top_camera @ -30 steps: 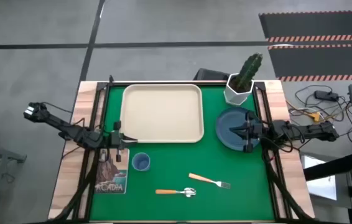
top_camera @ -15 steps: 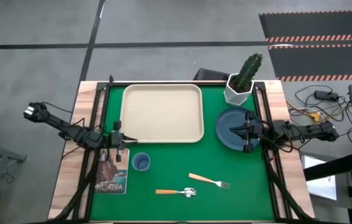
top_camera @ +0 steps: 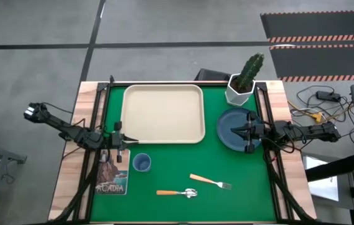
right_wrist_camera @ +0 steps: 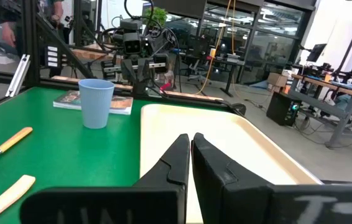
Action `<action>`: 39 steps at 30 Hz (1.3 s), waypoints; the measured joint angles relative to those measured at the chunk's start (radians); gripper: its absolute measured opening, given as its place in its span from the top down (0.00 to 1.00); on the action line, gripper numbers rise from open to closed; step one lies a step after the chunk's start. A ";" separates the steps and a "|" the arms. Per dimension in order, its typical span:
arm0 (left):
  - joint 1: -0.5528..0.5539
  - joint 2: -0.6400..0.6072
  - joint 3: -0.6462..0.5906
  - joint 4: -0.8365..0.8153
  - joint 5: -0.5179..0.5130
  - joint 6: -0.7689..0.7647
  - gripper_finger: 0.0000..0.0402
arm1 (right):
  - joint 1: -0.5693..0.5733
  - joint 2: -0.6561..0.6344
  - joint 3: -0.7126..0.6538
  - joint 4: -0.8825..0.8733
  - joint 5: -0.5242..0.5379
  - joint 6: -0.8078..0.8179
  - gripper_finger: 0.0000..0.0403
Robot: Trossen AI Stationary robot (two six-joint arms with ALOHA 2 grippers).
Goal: Pick and place plate/cup/fork/spoon on tray
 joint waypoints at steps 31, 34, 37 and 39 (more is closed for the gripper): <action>0.000 0.000 0.000 0.000 0.000 0.000 0.97 | 0.000 0.000 0.000 0.000 0.000 0.000 0.98; 0.000 0.000 0.000 0.000 0.000 0.000 0.97 | 0.000 0.000 0.000 0.004 0.009 -0.089 0.98; 0.000 0.000 0.000 0.000 0.000 0.000 0.97 | 0.000 0.000 0.000 0.007 0.011 -0.303 0.98; 0.000 0.000 0.000 0.000 0.000 0.000 0.97 | 0.000 0.000 0.000 0.006 0.011 -0.397 0.98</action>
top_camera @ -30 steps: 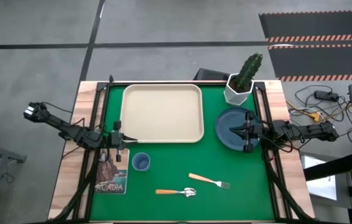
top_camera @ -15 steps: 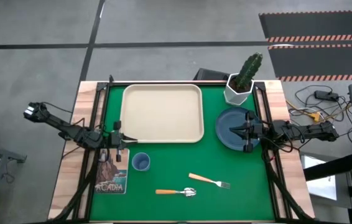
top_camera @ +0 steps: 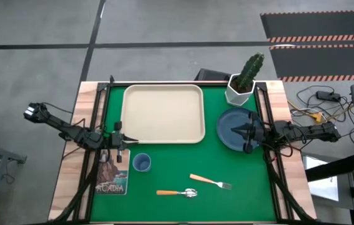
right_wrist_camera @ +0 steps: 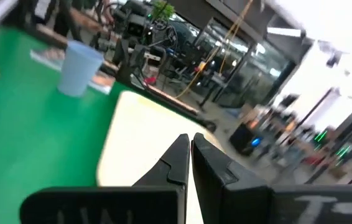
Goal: Pick and place plate/cup/fork/spoon on tray
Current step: Put the blue cup on the top left of the white tray
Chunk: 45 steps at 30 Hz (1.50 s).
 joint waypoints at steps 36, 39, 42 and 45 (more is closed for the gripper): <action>0.001 0.005 0.010 0.906 0.003 0.071 0.97 | 0.000 0.076 0.000 0.250 0.014 1.033 0.98; 0.001 0.005 0.010 0.905 0.003 0.086 0.97 | 0.000 0.147 0.000 0.321 0.014 1.028 0.98; 0.001 0.006 0.010 0.904 0.003 0.084 0.97 | 0.000 0.236 0.000 0.420 0.014 1.012 0.98; 0.001 0.006 0.010 0.905 0.003 0.081 0.97 | 0.000 0.334 0.000 0.550 0.014 0.989 0.98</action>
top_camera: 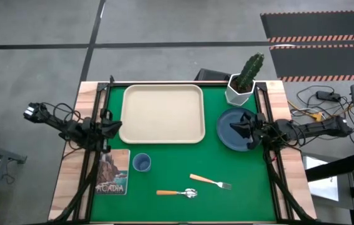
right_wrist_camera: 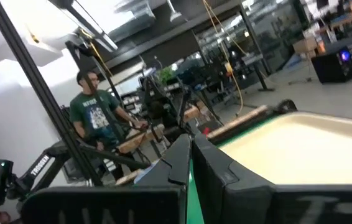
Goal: Pick and place plate/cup/fork/spoon on tray
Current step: Put the blue cup on the top left of the white tray
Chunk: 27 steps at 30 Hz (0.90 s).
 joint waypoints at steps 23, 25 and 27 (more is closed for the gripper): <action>0.000 -0.006 0.000 0.158 0.000 0.130 0.97 | 0.002 0.799 0.610 0.032 0.000 -0.243 0.98; 0.000 -0.007 -0.002 0.157 0.000 0.132 0.97 | 0.002 0.861 0.689 -0.033 0.000 -0.255 0.98; 0.000 -0.008 -0.002 0.157 0.000 0.133 0.97 | 0.002 0.915 0.772 -0.100 -0.001 -0.265 0.98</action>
